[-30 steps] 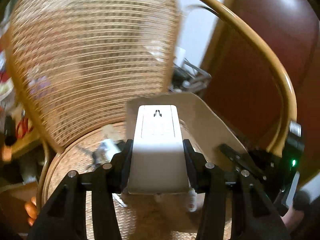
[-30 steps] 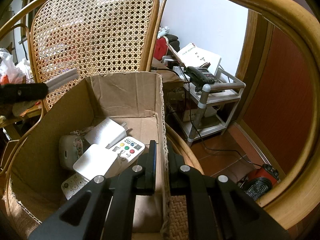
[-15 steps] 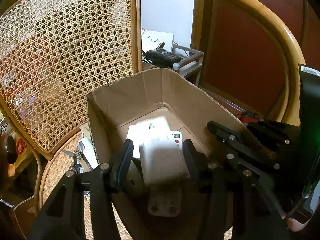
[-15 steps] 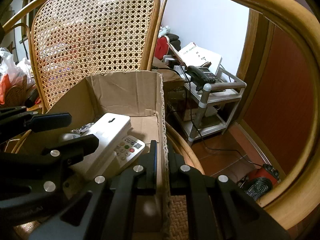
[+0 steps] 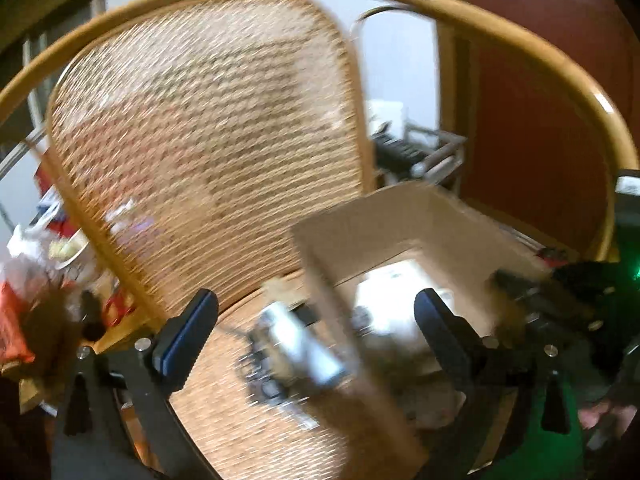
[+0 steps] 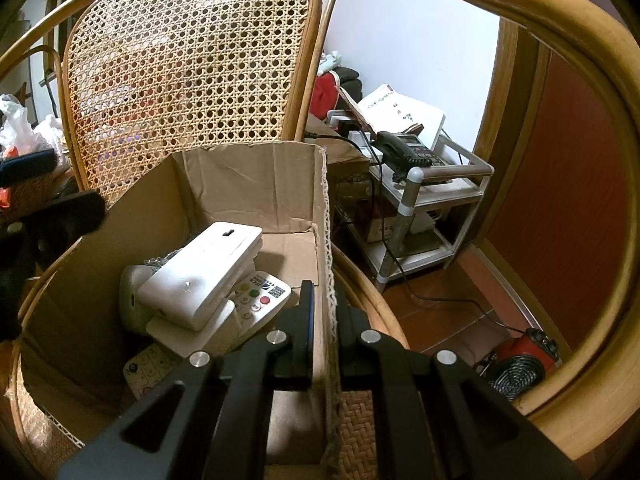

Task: Organize rigid objects
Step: 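Return the left tool to the seat and grasp the bunch of keys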

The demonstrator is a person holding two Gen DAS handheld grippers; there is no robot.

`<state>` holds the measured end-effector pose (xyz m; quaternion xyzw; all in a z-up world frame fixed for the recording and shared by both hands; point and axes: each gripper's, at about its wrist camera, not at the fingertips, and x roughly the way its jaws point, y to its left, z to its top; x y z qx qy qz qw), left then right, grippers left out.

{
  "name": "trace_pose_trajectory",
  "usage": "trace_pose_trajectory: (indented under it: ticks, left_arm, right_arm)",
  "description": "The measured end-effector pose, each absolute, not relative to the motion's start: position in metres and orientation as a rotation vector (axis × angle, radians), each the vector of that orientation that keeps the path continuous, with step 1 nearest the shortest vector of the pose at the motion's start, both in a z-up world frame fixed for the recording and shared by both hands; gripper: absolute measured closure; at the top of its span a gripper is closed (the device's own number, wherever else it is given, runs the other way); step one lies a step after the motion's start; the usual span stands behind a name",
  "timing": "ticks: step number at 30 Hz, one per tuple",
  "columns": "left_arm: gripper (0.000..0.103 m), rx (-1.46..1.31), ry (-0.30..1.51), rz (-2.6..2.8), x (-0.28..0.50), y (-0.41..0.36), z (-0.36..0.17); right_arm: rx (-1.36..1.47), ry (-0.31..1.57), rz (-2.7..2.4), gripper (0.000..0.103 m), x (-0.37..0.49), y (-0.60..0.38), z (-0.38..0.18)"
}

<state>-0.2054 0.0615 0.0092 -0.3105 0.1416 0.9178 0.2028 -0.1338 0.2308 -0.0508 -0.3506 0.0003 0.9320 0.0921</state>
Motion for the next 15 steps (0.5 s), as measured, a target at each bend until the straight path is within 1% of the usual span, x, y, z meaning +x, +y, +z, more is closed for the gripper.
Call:
trace_pose_trajectory:
  ticks: [4,10,13,15]
  left_arm:
    - [0.005,-0.999,0.327,2.618,-0.231,0.019,-0.007]
    - [0.005,-1.177,0.217,2.585,-0.238,-0.023,-0.04]
    - [0.005,-1.198,0.316,2.605,-0.236,-0.021,-0.058]
    - [0.005,-1.23,0.335,2.585,-0.24,-0.016,-0.066]
  right_arm:
    - [-1.041,0.001,2.769,0.093,-0.134,0.231,-0.051]
    - [-1.042,0.001,2.769,0.093,-0.133,0.231,-0.051]
    - [-1.045,0.001,2.769,0.092,-0.134,0.231,-0.051]
    - [-1.045,0.001,2.769,0.092,-0.134,0.231,-0.052]
